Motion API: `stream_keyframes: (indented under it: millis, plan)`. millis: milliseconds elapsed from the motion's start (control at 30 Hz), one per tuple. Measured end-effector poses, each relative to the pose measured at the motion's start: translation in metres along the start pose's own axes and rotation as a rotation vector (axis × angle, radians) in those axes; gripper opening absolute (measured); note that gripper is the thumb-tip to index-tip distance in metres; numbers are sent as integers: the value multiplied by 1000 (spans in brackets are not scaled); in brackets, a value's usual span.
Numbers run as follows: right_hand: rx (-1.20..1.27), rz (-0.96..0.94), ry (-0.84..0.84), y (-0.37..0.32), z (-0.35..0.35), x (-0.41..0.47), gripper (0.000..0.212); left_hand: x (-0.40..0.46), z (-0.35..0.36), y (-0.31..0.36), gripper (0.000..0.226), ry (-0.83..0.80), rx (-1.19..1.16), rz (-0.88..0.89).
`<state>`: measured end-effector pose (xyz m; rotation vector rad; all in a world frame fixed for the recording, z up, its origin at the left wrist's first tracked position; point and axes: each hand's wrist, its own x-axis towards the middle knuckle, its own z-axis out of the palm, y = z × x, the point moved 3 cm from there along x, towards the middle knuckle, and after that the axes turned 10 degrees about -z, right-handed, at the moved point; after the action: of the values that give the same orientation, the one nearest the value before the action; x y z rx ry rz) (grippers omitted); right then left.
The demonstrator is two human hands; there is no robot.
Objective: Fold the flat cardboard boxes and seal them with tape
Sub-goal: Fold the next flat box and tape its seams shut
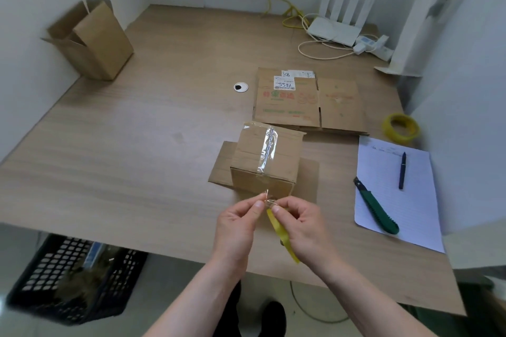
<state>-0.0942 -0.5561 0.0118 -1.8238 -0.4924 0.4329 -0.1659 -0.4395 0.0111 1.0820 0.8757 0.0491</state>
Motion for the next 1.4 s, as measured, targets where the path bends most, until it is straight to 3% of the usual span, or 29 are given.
stream_keyframes:
  millis: [233, 400, 533, 600, 733, 867, 1000, 1100, 1200, 1267, 1400]
  plan:
    - [-433, -127, -146, -14, -13, 7, 15, -5, -7, -10, 28, 95, 183, 147]
    - [-543, -116, -182, -17, -22, 11, 14, 5, -15, -8, 36, 179, 152, 42]
    - [-565, -96, -227, -16, -30, 19, 13, 17, -14, 7, 35, -67, 136, 2]
    - [-586, -106, -243, -18, -32, 22, 12, 22, -10, 11, 44, -162, 206, 7]
    - [-584, -86, -267, -19, -32, 27, 13, 33, -5, 19, 31, -187, 398, 64]
    - [-552, -56, -277, -18, -30, 32, 11, 38, -6, 30, 17, -117, 563, 187]
    - [-483, -8, -295, -18, -27, 34, 11, 40, -7, 37, 21, -113, 661, 289]
    - [-285, 69, -333, -17, -23, 33, 4, 42, -12, 40, 22, -113, 644, 292]
    - [64, 154, -467, -17, -24, 29, 39, 48, -18, 45, 24, -126, 649, 280]
    - [159, 224, -560, -18, -35, 25, 68, 51, -23, 48, 23, -145, 658, 265]
    - [255, 249, -622, -23, -61, 21, 78, 56, -30, 57, 17, -192, 635, 249]
